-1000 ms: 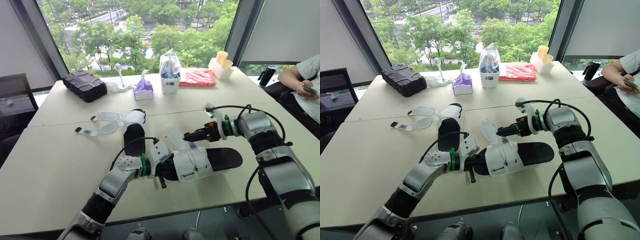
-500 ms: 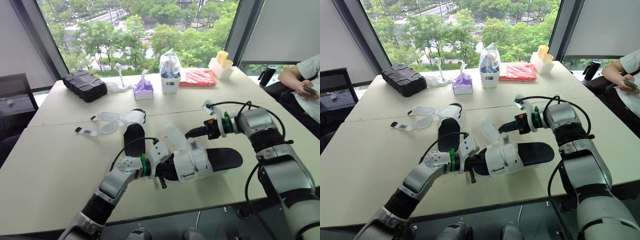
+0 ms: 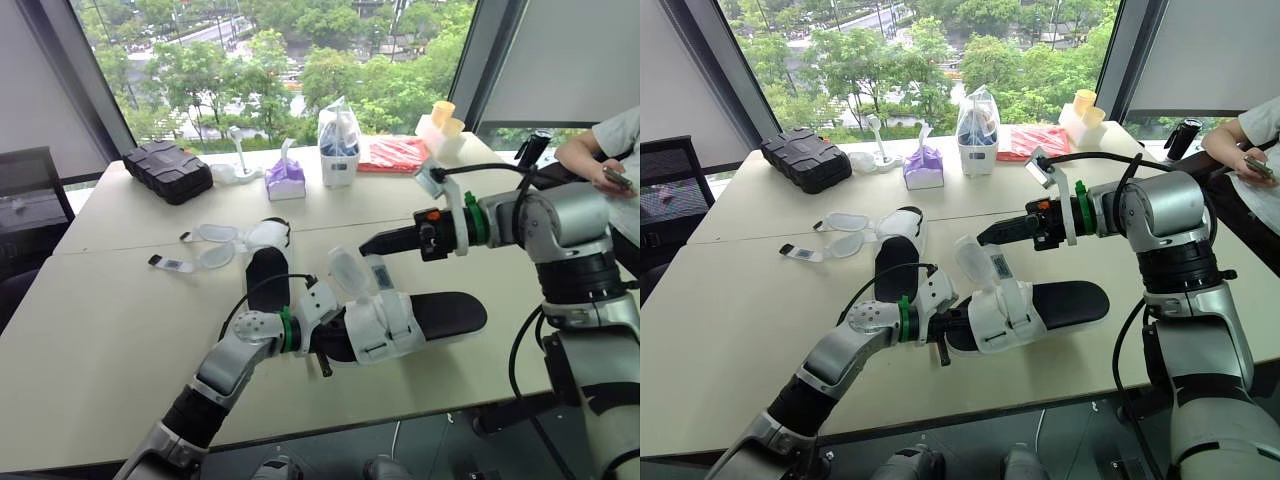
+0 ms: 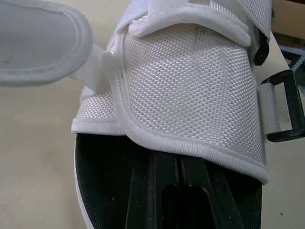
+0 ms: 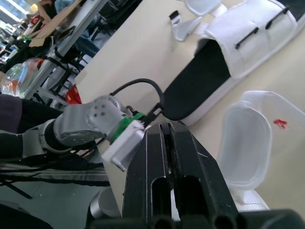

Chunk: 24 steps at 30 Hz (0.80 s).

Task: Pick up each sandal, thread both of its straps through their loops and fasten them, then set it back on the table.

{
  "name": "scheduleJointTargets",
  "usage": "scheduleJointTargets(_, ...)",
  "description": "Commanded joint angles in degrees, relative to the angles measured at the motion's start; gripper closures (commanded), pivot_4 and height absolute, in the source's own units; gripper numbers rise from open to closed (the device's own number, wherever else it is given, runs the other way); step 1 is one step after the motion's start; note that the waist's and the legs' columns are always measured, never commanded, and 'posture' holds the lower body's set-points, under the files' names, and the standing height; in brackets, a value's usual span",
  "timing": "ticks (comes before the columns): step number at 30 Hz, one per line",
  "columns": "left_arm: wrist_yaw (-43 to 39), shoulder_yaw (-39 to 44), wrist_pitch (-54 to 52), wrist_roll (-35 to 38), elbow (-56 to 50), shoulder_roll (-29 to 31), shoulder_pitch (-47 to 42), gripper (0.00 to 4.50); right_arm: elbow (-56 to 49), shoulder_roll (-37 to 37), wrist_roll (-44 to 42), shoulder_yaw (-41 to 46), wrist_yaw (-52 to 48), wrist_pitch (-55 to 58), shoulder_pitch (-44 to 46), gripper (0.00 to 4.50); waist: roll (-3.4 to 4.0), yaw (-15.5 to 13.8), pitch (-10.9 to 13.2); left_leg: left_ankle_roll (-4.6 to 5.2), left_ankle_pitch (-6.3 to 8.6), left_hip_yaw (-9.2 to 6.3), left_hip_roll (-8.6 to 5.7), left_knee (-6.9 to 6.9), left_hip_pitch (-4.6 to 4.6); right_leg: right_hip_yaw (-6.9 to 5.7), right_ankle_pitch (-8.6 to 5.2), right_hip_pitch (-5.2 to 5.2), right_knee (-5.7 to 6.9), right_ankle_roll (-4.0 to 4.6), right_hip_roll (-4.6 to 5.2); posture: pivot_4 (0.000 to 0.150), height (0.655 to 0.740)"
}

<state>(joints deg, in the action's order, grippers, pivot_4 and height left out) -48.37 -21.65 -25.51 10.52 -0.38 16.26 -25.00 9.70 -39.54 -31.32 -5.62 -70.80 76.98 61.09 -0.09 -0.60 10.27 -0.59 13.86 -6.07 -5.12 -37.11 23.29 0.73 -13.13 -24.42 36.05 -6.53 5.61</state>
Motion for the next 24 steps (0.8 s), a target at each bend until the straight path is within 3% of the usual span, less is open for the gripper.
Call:
scheduleJointTargets(1,-1.37,-3.08,-2.3,-1.6,2.16,1.06,1.73,4.5,-2.75,-1.04,-2.96,3.4,0.67,-0.91,1.97,4.47,0.0,0.03,0.0,0.0,0.0,0.0,0.0,0.0,0.0,0.0,0.0,-0.01,0.0,0.0,0.0,0.15,0.74)
scheduleJointTargets(15,-2.55,-3.86,-2.02,-2.02,1.9,1.53,1.7,4.5,0.9,-1.14,-3.91,2.44,1.67,-5.72,3.68,4.47,0.0,0.09,0.0,0.0,0.0,0.01,0.02,0.02,0.0,0.0,0.0,-0.02,0.0,0.0,0.0,0.15,0.74)
scheduleJointTargets(24,-2.85,-4.12,-1.49,-2.64,2.08,1.21,1.41,4.5,18.99,2.95,6.07,-5.75,-0.08,-20.06,3.8,4.47,0.0,0.4,0.0,0.0,0.0,0.05,0.01,0.01,-0.02,0.0,0.0,0.0,0.01,0.0,-0.01,0.15,0.74)
